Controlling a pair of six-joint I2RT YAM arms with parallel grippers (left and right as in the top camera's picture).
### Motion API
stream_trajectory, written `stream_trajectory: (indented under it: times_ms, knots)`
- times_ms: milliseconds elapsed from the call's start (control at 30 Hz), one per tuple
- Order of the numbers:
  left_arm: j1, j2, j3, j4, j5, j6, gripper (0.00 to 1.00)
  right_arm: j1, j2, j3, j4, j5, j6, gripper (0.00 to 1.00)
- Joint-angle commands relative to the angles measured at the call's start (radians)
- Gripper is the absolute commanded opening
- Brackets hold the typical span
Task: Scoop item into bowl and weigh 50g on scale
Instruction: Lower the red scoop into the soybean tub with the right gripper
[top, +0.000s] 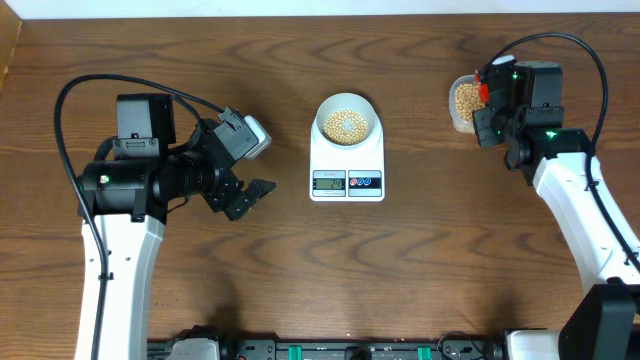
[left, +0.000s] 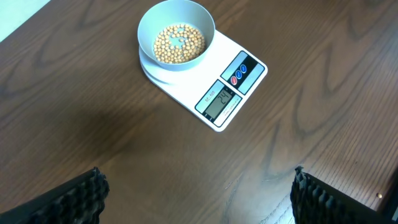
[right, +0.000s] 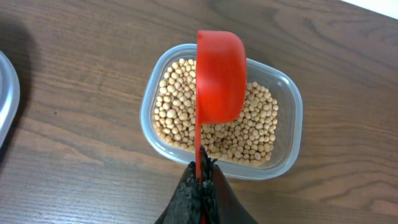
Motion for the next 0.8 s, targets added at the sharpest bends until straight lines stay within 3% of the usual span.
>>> stream_trajectory:
  times_ms: [0,400,767]
  knots:
    - [0.004,0.008,0.014,-0.005,-0.005,-0.008,0.96,-0.013,0.039,0.000,0.001,0.072,-0.006,0.01]
    - [0.004,0.007,0.014,-0.005,-0.005,-0.008,0.96,-0.013,0.155,0.000,0.051,0.227,-0.048,0.01]
    - [0.004,0.007,0.014,-0.005,-0.005,-0.008,0.96,0.022,0.132,0.001,0.054,0.340,-0.111,0.01]
